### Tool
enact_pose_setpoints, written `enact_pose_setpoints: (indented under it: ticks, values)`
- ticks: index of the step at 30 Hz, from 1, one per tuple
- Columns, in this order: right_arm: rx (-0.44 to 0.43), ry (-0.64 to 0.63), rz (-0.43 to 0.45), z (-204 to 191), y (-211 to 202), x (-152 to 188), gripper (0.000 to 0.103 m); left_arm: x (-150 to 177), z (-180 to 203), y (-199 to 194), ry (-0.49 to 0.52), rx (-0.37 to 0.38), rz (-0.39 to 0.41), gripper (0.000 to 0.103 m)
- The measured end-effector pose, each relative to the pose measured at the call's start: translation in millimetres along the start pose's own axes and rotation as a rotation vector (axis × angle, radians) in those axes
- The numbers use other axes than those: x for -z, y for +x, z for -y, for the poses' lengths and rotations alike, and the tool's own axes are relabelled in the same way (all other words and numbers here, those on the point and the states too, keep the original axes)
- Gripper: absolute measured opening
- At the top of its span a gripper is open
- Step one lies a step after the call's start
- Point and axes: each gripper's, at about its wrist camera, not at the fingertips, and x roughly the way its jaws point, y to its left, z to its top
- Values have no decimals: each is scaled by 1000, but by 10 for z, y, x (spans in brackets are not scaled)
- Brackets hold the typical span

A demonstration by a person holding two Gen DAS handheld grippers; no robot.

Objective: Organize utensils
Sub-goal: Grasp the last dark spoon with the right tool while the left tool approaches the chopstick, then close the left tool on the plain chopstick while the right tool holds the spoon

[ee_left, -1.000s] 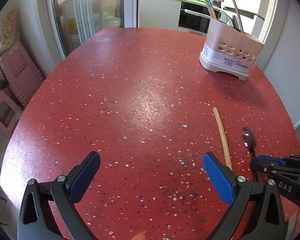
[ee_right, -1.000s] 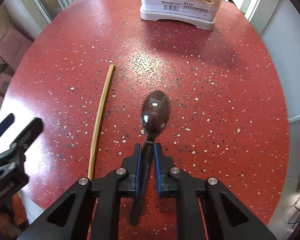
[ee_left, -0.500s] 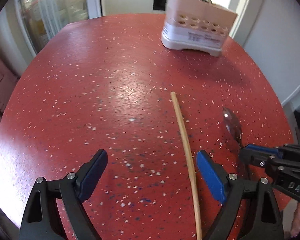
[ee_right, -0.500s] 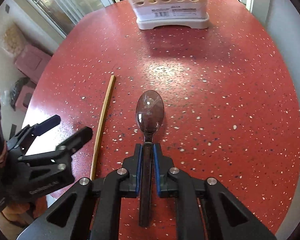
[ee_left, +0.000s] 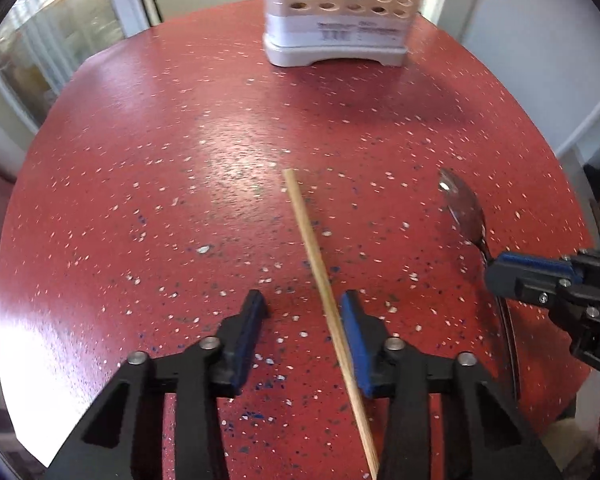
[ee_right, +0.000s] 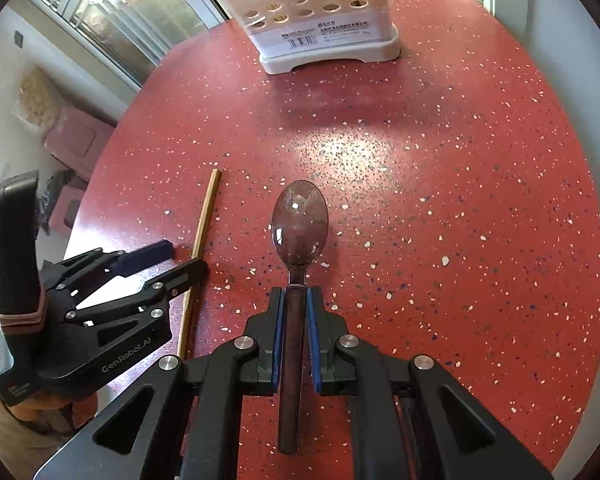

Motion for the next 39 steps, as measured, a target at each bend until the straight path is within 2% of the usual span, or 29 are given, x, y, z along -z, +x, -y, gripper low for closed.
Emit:
enact_pose_setpoints:
  ticks: [1, 2, 6, 12, 20, 29, 39]
  values:
    - [-4, -3, 4, 17, -24, 1, 12, -11, 23, -2, 12, 0, -6, 44]
    - [-7, -8, 10, 29, -52, -1, 12, -23, 50, -2, 26, -1, -15, 38]
    - [-29, -11, 30, 78, -133, -4, 12, -22, 66, -14, 31, 0, -13, 35]
    - [-42, 2, 47, 169, -219, -20, 12, 99, -5, -159, -23, 7, 85, 35]
    - [-60, 27, 67, 239, -302, -19, 12, 199, -73, -570, -88, 63, 243, 35]
    - [-79, 24, 120, 285, -476, -84, 12, 98, -99, -821, -163, 99, 354, 34]
    - [-101, -2, 189, 277, -660, -209, 12, -82, -69, -994, -171, 107, 431, 35]
